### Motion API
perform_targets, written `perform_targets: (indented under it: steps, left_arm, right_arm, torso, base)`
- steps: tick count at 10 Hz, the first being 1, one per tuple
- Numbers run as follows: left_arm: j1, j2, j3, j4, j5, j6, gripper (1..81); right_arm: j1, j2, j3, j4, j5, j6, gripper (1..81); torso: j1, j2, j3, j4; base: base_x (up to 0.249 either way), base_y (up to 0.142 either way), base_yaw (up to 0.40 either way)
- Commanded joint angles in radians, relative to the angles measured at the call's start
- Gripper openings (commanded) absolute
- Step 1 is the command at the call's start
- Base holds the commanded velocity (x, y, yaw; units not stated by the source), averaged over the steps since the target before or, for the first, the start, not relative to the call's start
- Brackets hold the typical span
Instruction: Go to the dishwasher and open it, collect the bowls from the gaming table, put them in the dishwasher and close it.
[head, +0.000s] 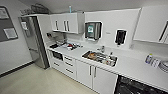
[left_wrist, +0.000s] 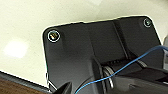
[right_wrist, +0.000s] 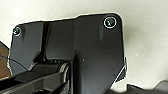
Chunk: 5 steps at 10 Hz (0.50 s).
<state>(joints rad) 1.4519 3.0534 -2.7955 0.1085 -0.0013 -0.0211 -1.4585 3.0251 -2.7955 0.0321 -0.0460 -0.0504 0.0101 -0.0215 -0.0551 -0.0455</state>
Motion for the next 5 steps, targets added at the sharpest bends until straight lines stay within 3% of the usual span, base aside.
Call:
perform_targets:
  steps: [1, 5]
  left_arm:
    - [-0.046, -0.002, -0.001, 0.010, 0.049, 0.009, 81.1]
    - [-0.038, -0.005, -0.001, 0.030, 0.014, 0.018, 81.1]
  right_arm:
    - [0.048, 0.000, -0.004, 0.002, -0.057, 0.003, 81.1]
    - [0.045, 0.002, -0.004, -0.001, -0.055, 0.003, 81.1]
  torso:
    - [0.000, 0.000, 0.000, 0.000]
    - [0.000, 0.000, 0.000, 0.000]
  base:
    - [0.000, 0.000, 0.365]
    - [0.000, 0.000, 0.365]
